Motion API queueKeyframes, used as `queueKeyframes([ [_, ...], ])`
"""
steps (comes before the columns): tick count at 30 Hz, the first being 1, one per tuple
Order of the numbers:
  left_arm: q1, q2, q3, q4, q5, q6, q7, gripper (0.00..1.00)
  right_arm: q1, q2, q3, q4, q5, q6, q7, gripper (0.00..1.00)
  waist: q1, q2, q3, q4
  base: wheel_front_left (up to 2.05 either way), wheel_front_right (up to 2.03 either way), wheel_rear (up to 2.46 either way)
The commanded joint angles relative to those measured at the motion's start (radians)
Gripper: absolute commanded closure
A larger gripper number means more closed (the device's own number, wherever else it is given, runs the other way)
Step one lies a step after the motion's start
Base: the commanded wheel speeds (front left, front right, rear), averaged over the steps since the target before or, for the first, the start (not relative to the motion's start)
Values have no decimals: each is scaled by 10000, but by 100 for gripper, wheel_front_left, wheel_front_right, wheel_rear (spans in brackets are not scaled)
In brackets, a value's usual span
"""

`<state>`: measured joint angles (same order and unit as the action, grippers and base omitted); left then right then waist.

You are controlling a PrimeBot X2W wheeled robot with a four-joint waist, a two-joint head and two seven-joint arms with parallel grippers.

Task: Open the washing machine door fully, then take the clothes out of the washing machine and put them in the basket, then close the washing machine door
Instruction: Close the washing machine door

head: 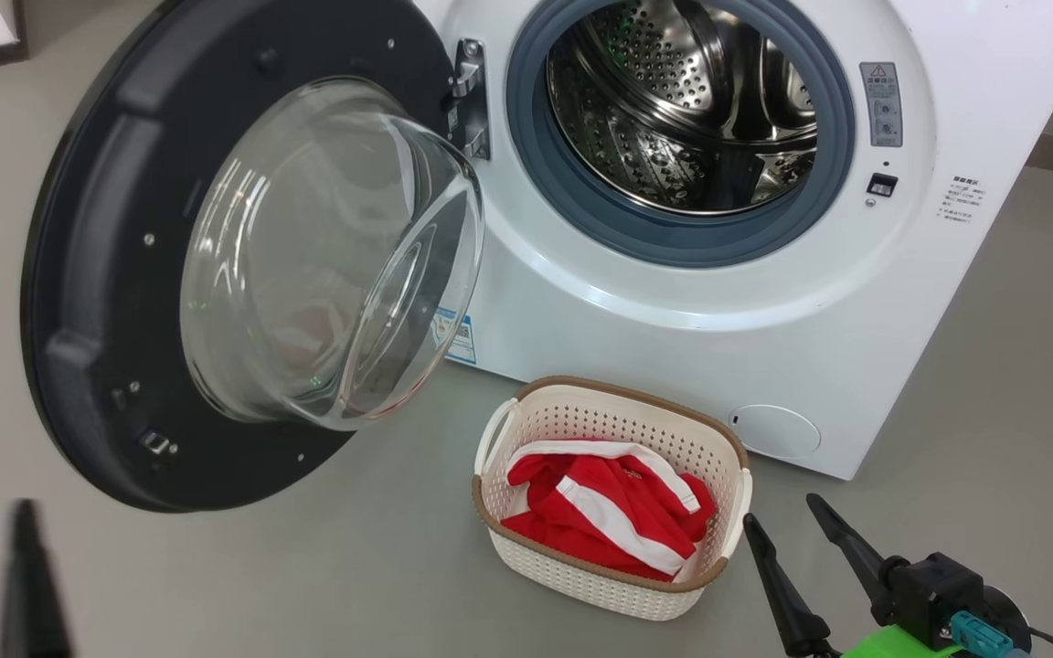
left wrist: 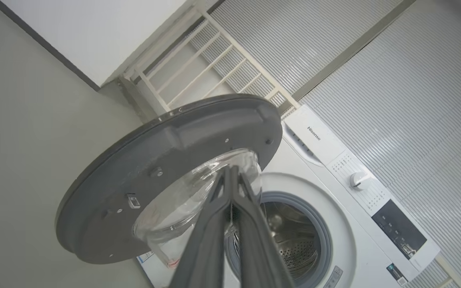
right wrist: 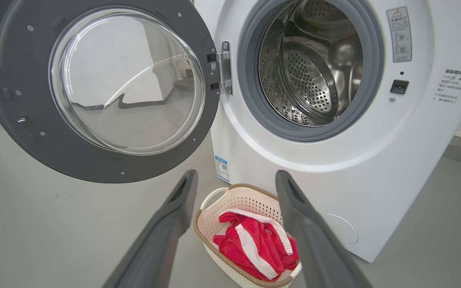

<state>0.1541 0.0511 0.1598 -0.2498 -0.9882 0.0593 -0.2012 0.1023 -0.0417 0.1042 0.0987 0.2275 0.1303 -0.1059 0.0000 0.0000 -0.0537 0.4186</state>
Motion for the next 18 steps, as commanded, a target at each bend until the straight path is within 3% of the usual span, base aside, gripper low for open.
queueKeyframes([
  [1, -601, 47, 672, -273, -500, -167, -73, 100, -245, -85, 168, -294, -52, 4, -119, 0, 0, 0, 38, -20, 0, 0, 0],
  [5, -1305, 182, 2039, 130, -2671, -421, 148, 100, -287, -85, 156, -324, -60, 4, -119, 0, 0, 0, 105, -68, 0, 0, 0],
  [8, -1993, 609, 2993, 753, -4064, -477, 526, 100, -303, -85, 122, -345, -73, 4, -106, 0, 0, 0, 152, -102, 0, 0, 0],
  [12, -2873, 1550, 3945, 2089, -5127, -433, 977, 100, -351, -85, 121, -370, -98, 4, -76, 0, 0, 0, 217, -198, 0, 0, 0],
  [18, -4047, 2767, 4362, 4289, -5935, -456, 1768, 100, -480, -85, 156, -425, -150, 4, -12, 0, 0, 0, 349, -425, 0, 0, 0],
])
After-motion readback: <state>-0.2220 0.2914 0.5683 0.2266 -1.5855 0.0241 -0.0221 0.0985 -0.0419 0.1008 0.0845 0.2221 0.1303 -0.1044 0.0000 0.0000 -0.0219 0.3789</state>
